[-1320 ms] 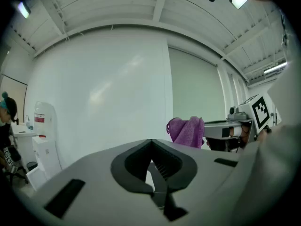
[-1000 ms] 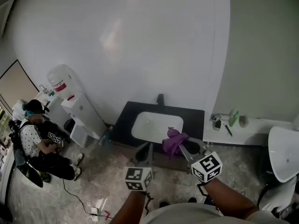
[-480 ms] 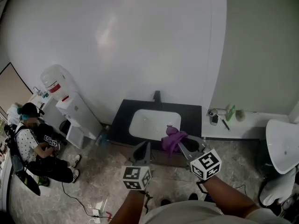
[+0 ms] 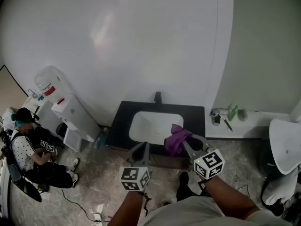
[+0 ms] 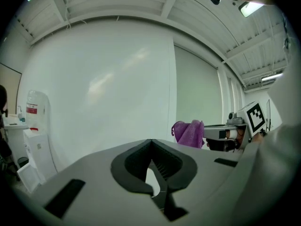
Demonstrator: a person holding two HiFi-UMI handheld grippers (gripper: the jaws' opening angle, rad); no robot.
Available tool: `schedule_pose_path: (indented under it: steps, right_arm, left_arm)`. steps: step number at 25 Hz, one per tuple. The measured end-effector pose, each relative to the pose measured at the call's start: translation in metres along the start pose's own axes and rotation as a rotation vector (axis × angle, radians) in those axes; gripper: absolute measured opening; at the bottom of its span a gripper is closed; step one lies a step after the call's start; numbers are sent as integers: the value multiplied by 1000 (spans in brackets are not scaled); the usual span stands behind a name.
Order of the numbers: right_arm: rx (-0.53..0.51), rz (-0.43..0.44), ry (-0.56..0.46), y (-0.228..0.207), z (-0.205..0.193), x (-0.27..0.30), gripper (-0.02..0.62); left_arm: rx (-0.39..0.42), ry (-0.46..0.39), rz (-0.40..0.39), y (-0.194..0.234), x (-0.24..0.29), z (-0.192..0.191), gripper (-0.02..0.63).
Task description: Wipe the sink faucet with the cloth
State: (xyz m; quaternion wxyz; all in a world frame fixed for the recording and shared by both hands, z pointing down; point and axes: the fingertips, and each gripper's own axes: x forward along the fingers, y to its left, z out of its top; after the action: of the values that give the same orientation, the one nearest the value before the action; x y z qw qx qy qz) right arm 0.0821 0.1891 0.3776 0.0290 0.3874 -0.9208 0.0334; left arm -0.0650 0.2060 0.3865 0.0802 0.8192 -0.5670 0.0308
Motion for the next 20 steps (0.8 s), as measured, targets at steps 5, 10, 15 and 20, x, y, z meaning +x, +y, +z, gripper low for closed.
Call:
schedule_pose_path:
  steps: [5, 10, 15, 20]
  right_arm:
    - [28, 11, 21, -65, -26, 71, 26]
    - [78, 49, 82, -146, -46, 173, 26]
    - [78, 98, 156, -201, -64, 275, 26]
    - [99, 88, 234, -246, -96, 399, 26]
  left_arm:
    - [-6, 43, 22, 37, 75, -18, 6]
    - [-30, 94, 42, 78, 178, -22, 6]
    - [-109, 121, 37, 108, 249, -33, 6]
    - [-122, 158, 14, 149, 295, -51, 6]
